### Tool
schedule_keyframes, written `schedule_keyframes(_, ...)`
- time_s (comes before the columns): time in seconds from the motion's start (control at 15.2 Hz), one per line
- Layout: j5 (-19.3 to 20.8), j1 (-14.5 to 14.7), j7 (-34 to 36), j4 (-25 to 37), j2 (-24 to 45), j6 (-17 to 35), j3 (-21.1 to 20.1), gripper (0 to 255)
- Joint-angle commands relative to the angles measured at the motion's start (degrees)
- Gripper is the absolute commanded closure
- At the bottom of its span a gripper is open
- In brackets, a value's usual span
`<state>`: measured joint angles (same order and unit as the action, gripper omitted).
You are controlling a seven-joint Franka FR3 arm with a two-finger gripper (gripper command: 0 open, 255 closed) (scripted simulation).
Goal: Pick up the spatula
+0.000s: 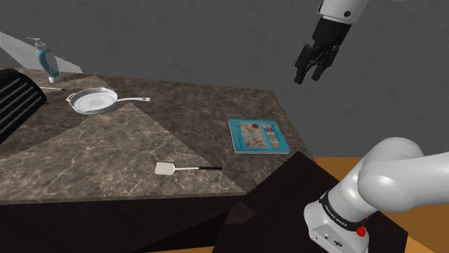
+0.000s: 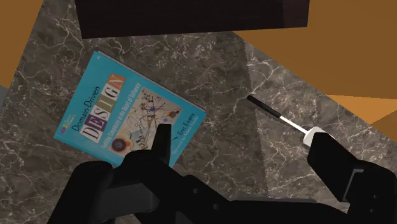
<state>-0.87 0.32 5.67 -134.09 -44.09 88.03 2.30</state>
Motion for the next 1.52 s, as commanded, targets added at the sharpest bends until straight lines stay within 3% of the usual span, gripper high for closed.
schedule_keyframes(0.0, 0.0, 0.0, 0.0, 0.0, 0.0, 0.0, 0.0, 0)
schedule_keyframes(0.73, -0.1, 6.0, -9.9, -5.9, 15.2, 20.6, -1.4, 0)
schedule_keyframes(1.45, 0.3, 11.1, -18.7, -4.2, 35.5, 38.8, -4.2, 0)
